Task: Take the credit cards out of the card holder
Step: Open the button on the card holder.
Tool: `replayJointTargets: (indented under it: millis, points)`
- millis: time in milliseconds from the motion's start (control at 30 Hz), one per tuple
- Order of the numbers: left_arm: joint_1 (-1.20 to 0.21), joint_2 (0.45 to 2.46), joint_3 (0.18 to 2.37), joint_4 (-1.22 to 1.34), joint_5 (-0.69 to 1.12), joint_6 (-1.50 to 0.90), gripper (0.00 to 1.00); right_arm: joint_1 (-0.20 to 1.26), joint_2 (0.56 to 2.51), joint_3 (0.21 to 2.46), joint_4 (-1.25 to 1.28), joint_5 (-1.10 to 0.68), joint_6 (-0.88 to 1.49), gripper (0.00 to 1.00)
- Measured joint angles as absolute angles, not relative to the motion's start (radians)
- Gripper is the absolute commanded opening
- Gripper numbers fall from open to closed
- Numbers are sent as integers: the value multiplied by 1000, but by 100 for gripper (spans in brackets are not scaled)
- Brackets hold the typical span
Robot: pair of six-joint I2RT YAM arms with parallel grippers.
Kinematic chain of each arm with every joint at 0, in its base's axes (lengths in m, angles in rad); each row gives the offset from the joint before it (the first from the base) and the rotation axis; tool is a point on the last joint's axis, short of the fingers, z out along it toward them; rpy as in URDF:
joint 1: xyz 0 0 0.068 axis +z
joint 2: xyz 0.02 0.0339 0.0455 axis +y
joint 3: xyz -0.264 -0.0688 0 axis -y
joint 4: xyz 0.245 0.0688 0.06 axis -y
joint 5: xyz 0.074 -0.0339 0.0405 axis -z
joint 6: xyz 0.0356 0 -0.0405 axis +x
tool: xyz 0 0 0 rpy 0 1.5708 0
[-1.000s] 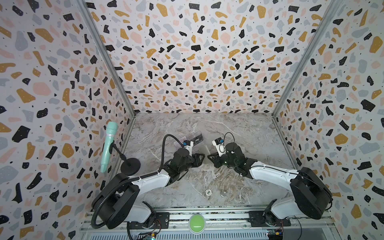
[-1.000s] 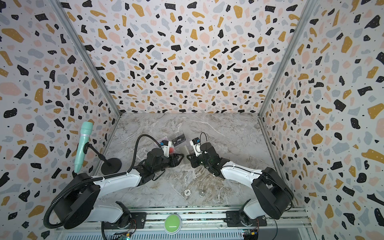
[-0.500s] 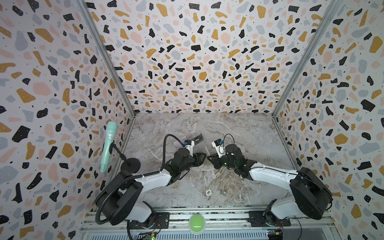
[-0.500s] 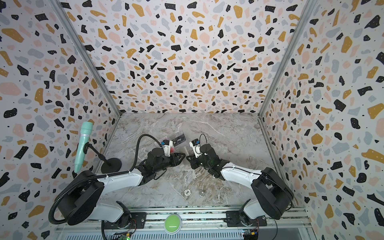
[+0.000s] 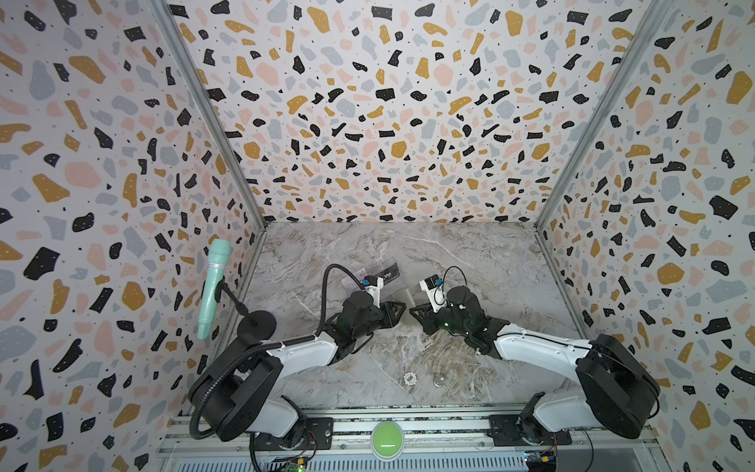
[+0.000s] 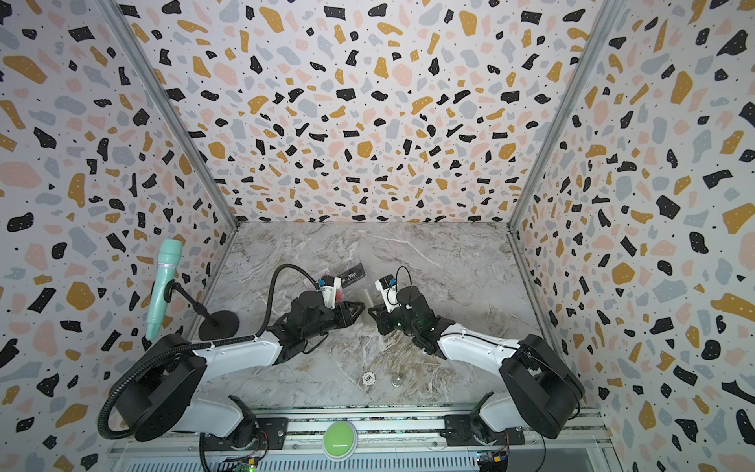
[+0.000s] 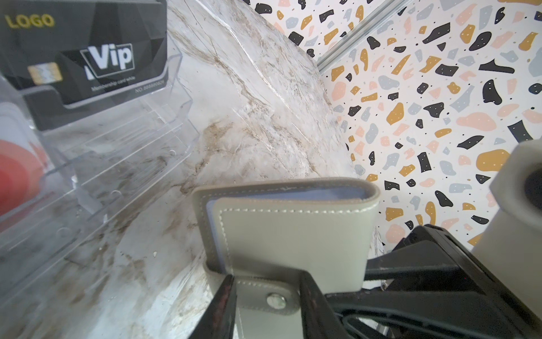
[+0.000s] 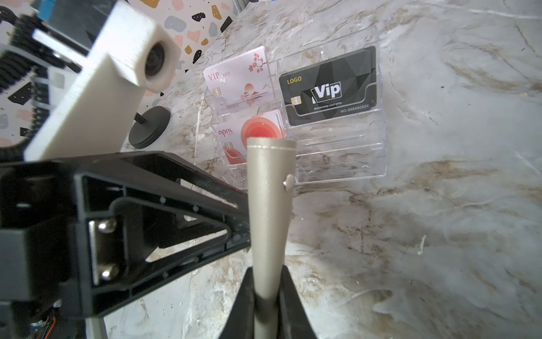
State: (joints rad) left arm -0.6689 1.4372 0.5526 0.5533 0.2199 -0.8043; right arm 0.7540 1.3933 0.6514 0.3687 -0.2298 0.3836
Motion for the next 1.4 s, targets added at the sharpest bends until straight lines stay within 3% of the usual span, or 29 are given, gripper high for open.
replayJointTargets:
  millis: [200,800,1167,1400]
  points:
    - [-671,1452,553,559,234,-805,36,759,1393,645,368,-217,383,2]
    - [-681,1451,562,538,237,-791,9,765,1393,634,368,-186,379,1]
    - [-683,1401,575,493,227,-766,0,737,1353,620,377,-220,376,1]
    - [-690,1370,587,463,230,-749,0,704,1323,593,408,-278,384,1]
